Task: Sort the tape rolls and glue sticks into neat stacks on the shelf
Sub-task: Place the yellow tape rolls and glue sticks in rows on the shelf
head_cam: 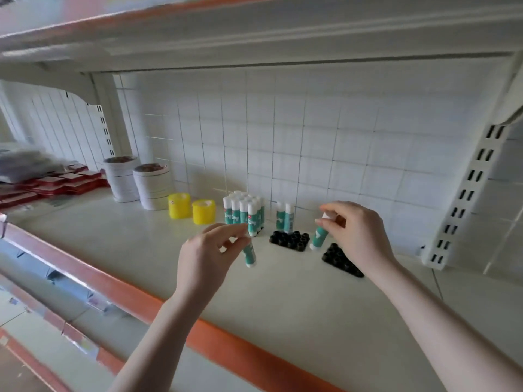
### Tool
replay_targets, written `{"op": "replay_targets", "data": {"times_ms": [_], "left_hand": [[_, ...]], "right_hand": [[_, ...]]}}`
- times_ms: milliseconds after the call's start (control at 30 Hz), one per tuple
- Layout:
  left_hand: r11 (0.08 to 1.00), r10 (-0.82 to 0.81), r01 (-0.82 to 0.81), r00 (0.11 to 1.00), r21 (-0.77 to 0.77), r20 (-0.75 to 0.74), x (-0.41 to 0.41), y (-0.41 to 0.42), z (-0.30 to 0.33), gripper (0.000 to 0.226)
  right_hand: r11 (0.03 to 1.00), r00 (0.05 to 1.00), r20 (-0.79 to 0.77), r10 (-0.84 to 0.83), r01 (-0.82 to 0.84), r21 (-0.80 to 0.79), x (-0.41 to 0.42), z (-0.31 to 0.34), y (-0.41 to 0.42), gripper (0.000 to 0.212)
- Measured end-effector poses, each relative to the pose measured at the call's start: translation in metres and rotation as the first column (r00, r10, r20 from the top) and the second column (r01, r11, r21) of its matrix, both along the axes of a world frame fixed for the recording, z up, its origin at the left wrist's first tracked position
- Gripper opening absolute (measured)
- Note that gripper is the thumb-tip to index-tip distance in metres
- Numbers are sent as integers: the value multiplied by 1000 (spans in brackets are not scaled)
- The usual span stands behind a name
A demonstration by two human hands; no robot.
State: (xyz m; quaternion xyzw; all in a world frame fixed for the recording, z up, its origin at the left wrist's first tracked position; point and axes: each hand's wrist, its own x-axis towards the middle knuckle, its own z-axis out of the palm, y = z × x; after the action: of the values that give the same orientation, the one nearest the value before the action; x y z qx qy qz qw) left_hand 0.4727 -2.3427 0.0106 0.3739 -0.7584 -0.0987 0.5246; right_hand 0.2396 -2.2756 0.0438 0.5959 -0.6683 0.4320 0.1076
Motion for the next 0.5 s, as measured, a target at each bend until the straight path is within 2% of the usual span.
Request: {"op": "replay_targets", "data": {"times_ms": [267,500], "left_hand": [[998,-33,33,999,48,12,8,-66,-3,19],[992,-112,112,994,56,1,9,-90,-18,18]], "right_hand": [[990,994,46,-102,96,107,-5,-1,-77,26],[955,979,45,-201,185,232,-6,-15,-102,25]]}}
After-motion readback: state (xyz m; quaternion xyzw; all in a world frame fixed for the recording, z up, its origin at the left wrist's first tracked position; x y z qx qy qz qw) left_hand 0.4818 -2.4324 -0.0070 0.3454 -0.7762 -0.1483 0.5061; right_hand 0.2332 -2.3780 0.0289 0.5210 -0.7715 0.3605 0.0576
